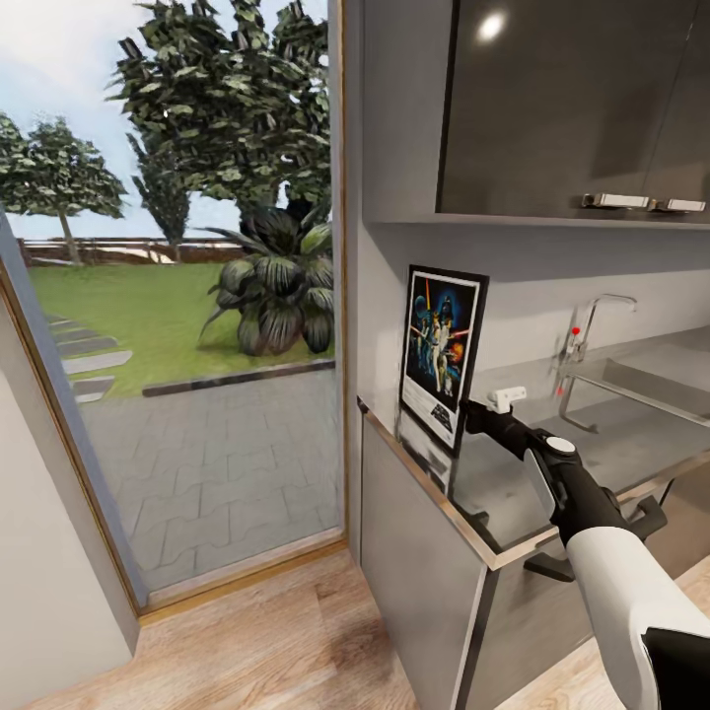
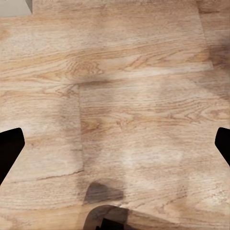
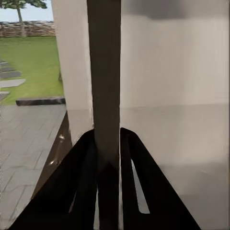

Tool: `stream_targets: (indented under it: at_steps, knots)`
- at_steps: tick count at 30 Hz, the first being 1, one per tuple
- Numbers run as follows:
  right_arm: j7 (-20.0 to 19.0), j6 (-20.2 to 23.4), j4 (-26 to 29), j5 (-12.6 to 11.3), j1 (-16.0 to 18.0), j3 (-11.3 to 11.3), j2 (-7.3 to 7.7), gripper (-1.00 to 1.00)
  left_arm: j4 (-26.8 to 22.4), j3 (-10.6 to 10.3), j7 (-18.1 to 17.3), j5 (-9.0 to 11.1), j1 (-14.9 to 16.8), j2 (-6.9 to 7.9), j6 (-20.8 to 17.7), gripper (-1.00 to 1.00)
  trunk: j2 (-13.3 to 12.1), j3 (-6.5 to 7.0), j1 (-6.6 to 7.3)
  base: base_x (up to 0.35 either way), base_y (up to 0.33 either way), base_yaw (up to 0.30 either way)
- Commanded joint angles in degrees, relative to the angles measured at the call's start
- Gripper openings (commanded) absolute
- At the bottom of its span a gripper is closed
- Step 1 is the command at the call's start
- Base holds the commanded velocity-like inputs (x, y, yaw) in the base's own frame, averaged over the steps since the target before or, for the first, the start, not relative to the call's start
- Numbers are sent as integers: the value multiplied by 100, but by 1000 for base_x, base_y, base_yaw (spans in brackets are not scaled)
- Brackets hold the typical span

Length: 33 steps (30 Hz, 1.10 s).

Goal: Pick up the poster from the kitchen countertop and hang it on one of the wall nails in the kitchen.

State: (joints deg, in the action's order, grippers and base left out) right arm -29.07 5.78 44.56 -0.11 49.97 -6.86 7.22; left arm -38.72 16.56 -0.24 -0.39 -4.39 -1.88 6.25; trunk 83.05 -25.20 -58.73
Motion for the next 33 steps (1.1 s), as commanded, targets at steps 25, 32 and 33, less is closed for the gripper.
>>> stream_targets:
  at_steps: [25, 32, 33]
  knots:
    - [-79, 700, 960, -16, -4, 4, -10, -100, -7, 14, -3, -3, 0, -5, 8, 100, 3, -5, 0, -1, 0, 0]
    - [-84, 721, 981, -23, -11, 1, -10, -100, -4, 14, -3, -4, 0, -5, 10, 100, 3, -5, 0, -241, 0, 0]
    - [-87, 721, 981, -23, -11, 1, -10, -100, -4, 14, -3, -2, 0, -5, 12, 100, 3, -5, 0, -323, 0, 0]
